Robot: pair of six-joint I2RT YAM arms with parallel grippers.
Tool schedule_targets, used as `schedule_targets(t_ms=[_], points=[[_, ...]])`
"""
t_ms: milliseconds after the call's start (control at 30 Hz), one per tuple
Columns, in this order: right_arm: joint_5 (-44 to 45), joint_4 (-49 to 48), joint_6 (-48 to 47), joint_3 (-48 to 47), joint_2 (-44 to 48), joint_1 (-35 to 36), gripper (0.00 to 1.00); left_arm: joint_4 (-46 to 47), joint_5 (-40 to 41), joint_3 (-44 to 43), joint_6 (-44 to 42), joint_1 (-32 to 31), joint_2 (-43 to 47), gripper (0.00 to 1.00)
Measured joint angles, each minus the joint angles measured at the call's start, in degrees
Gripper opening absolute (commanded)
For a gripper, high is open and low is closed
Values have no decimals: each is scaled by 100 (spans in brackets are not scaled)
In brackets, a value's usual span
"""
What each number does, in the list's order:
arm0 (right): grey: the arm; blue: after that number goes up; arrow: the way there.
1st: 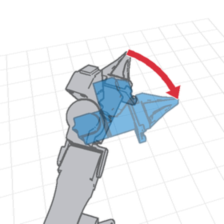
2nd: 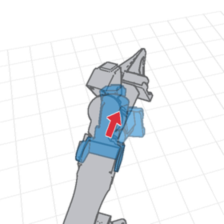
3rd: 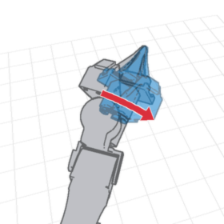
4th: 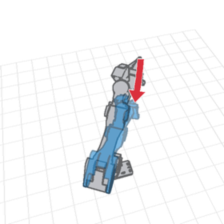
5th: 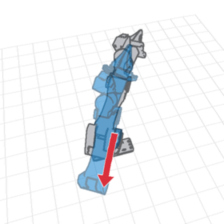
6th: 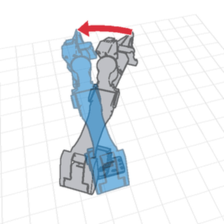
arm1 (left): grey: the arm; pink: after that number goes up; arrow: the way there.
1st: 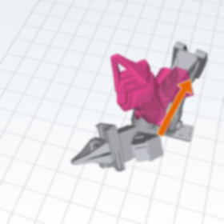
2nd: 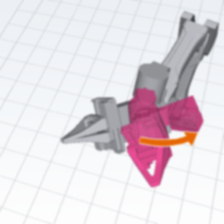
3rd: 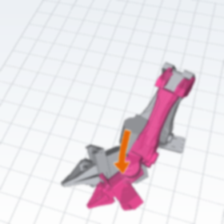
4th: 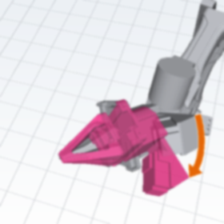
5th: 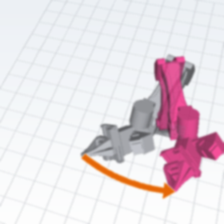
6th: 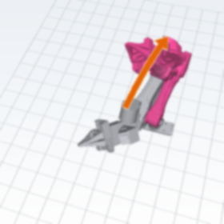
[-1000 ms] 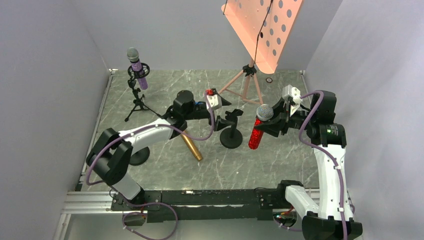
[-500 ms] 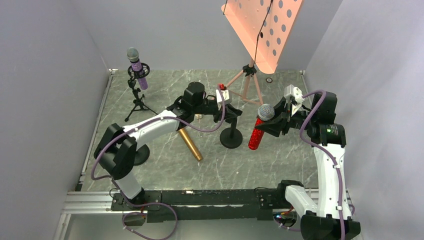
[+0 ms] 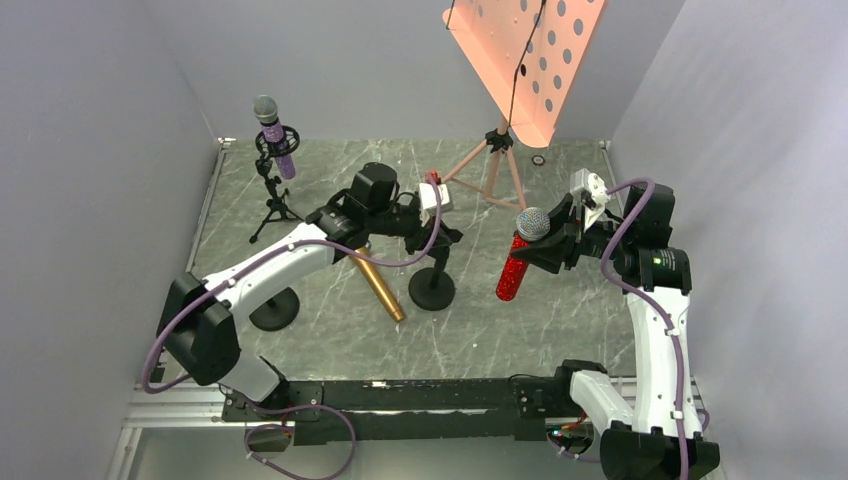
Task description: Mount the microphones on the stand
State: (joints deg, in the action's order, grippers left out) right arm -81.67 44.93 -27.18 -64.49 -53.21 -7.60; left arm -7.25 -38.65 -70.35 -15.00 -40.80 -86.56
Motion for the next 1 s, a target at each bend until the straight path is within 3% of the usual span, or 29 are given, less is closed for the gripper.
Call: schedule_targets(t_ms=[233,567,600,700,833,1000], points=[[-61,-37,50,28,9,-24,6,-767,140,-22,-11,0,485,0],[-162,-212,208,70,9,-48,6,573,398,1823,422,17,1770,6],[-164,-223,223,74,9,-48,6,691,396,1899,437,17,1801,12],[-190,-284,275,127,26,-48,6,907,398,2006,514,24,1818,46],[-212,-310,326,162,70,-48,6,977,422,2135,647,22,1838,97],[-258,-354,341,168,83,-48,6,1003,627,2483,743,24,2304,99]])
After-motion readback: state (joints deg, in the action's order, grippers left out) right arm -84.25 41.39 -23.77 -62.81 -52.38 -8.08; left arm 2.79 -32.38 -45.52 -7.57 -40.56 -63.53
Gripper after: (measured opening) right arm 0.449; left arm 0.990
